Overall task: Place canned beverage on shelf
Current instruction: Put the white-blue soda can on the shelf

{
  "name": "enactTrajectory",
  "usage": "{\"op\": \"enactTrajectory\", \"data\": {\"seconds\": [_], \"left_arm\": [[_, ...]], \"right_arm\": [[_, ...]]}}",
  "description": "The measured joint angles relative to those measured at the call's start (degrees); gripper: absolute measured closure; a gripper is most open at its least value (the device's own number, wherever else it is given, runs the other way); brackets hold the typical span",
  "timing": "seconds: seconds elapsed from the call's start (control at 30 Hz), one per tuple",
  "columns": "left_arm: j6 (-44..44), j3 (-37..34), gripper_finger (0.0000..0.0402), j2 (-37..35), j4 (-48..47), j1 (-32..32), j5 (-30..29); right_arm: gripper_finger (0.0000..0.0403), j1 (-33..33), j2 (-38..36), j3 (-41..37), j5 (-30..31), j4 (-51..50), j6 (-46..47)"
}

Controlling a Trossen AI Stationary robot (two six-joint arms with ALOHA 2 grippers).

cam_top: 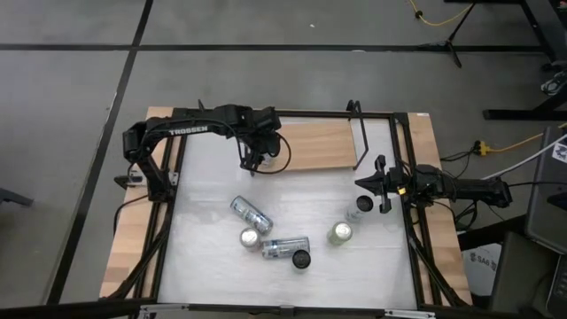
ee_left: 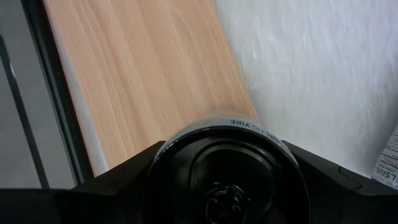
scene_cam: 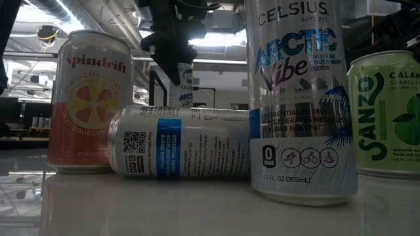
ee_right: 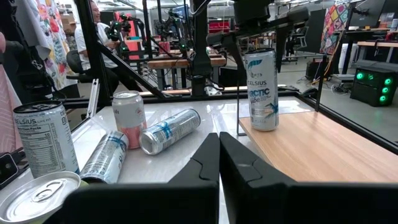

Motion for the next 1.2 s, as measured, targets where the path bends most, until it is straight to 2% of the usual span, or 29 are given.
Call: {"op": "enactTrajectory", "data": {"seconds": [0.47,0.9,1.2], "left_arm": [[0.02,0.0,0.0113,0.0,0.04,0.02,-0.06],[-0.08,0.0,0.0048,0.0,0.1,0.02,-0.15],[-6.94,0.0,0.0049,0.0,0.12,0.02,-0.2]], "right_arm": [[0.0403,0.02,0.0,0.0,0.0,0.0,0.0],[0.0403,0.01,0.0,0.0,0.02,0.0,0.0],[0.0403,0.02,0.0,0.0,0.02,0.0,-0.01]]}}
